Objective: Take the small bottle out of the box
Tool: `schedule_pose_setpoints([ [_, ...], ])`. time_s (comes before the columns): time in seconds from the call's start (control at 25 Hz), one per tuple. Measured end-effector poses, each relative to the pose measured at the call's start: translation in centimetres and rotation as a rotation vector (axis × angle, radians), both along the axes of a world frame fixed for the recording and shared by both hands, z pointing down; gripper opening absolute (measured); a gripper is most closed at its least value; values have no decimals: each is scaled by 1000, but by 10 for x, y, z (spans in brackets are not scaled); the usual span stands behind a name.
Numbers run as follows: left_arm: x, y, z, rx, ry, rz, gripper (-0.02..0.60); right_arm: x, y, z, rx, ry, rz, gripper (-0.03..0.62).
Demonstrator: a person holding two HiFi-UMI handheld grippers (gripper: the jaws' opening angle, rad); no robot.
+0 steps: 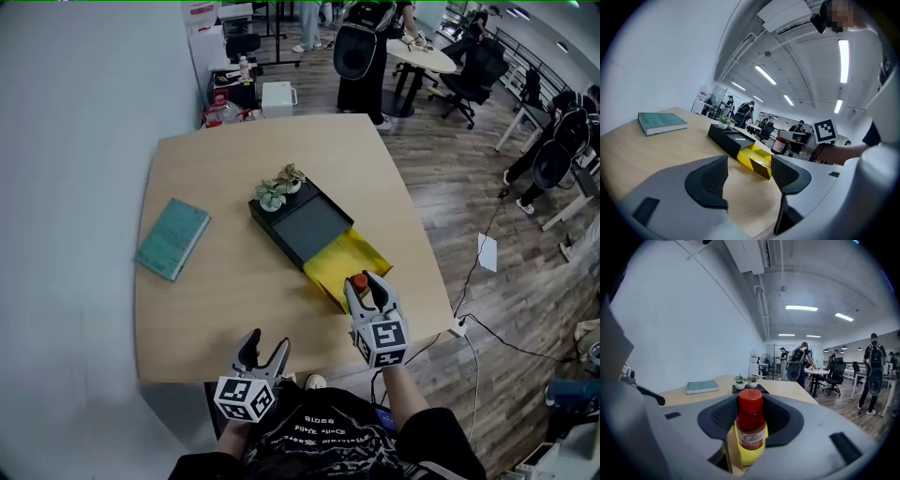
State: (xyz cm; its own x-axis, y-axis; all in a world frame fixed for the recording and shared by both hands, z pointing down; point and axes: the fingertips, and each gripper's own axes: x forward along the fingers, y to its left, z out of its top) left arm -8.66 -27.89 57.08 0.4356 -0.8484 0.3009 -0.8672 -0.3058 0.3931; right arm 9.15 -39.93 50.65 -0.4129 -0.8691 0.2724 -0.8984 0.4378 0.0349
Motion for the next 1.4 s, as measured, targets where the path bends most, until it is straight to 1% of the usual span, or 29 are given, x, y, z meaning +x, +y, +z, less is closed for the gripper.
schedule_pose_setpoints([
  [0.32, 11, 13, -3, 19, -12, 36, 296, -4, 45, 2, 5, -13, -17, 160],
  [0.6, 26, 24, -10, 49, -44, 87, 296, -5, 85, 12, 1, -9, -32, 160],
  [0.84, 30, 26, -16, 72, -55, 98, 296, -5, 113, 19, -13, -46, -20, 160],
  [1.12, 36, 26, -14, 78, -53, 111, 296, 0, 130, 26, -26, -53, -2, 160],
  [1.4, 43, 26, -22, 109, -65, 126, 291, 5, 131, 23, -18, -42, -12, 160],
])
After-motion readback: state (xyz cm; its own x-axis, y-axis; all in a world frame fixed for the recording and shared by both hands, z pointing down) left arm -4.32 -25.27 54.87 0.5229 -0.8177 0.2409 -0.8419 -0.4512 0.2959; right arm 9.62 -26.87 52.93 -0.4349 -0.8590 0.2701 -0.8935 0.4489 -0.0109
